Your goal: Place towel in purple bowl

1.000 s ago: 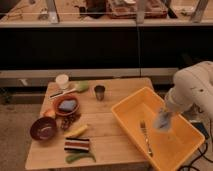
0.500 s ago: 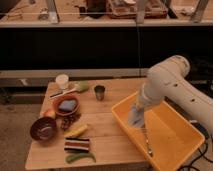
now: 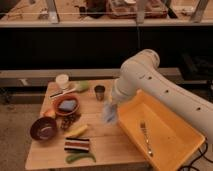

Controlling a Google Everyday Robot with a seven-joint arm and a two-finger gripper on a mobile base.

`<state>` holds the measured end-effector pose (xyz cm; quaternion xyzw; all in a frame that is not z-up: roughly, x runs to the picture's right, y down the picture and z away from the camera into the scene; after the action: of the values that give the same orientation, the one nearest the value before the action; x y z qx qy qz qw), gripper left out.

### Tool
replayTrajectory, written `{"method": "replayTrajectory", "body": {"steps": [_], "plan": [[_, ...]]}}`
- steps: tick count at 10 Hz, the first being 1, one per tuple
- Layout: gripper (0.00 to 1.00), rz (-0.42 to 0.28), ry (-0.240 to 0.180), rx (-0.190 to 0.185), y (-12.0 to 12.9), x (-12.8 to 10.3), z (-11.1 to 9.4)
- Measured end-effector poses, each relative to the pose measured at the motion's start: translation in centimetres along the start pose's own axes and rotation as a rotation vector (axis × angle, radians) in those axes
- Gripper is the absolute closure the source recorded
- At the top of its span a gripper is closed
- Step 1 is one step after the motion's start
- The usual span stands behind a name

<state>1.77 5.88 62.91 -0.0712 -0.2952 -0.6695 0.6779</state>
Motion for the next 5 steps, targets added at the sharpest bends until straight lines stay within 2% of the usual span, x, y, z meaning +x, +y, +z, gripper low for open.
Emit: {"method": "replayTrajectory", "body": {"steps": [5], "plan": [[1.0,-0.154,-0.025,0.178,-11.8,-0.3,2.9]]}}
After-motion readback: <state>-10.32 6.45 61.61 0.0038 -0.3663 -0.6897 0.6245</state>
